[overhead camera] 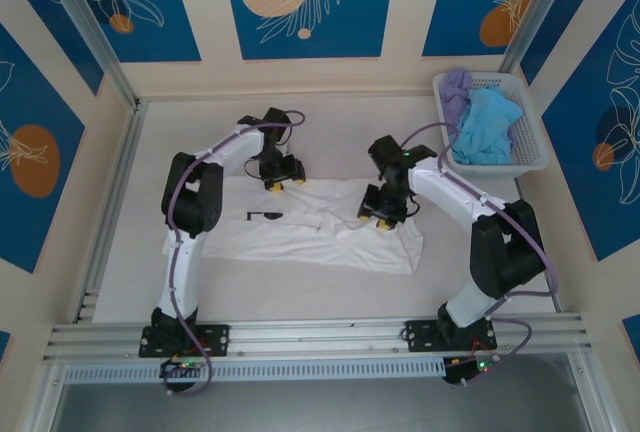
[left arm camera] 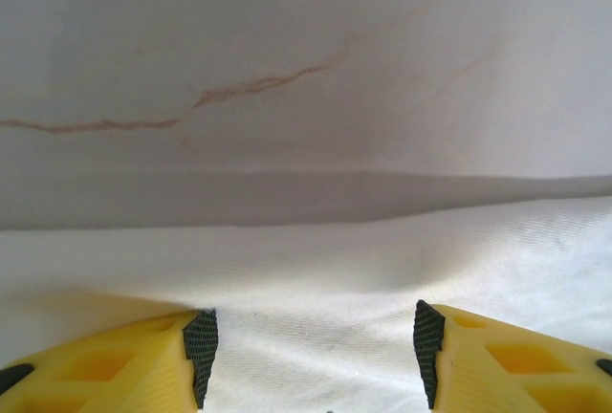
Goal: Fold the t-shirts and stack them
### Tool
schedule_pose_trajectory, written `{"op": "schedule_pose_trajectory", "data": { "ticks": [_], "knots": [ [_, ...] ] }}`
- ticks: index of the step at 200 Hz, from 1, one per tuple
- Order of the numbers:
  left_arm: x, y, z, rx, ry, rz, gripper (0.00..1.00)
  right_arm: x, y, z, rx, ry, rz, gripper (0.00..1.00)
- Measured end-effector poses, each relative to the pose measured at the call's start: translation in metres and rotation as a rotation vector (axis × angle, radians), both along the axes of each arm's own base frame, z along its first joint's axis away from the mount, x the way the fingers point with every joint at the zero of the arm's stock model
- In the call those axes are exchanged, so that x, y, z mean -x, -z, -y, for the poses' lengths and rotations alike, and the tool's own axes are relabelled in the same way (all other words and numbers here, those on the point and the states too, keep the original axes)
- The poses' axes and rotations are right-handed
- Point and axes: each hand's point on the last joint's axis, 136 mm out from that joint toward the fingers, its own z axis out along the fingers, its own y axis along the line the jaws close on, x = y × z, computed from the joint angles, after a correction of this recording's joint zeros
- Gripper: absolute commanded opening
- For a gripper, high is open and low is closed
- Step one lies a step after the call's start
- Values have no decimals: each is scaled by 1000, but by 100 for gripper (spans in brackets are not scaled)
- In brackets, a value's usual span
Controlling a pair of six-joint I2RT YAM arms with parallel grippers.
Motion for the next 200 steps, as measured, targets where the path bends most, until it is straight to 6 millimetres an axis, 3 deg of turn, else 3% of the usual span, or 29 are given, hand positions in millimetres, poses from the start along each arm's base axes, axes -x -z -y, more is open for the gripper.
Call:
{"op": "schedule_pose_trajectory", "data": {
  "ticks": [26, 61, 107, 142, 200],
  "knots": [
    [0, 1, 0, -1, -1, -3, 60, -24, 16, 23, 33, 28, 10, 37],
    [0, 0, 0, -1, -1, -5, 60, -54, 38, 20, 47, -34, 4, 33],
    [0, 0, 0, 1, -1, -5, 61, -60, 48, 15, 40, -87, 5, 29],
    [0, 0, 0, 2, 1, -5, 61, -47, 52, 3, 31, -139, -7, 27],
    [0, 0, 1, 5, 18, -2, 62, 16, 60, -4, 47, -206, -77, 23]
  ]
}}
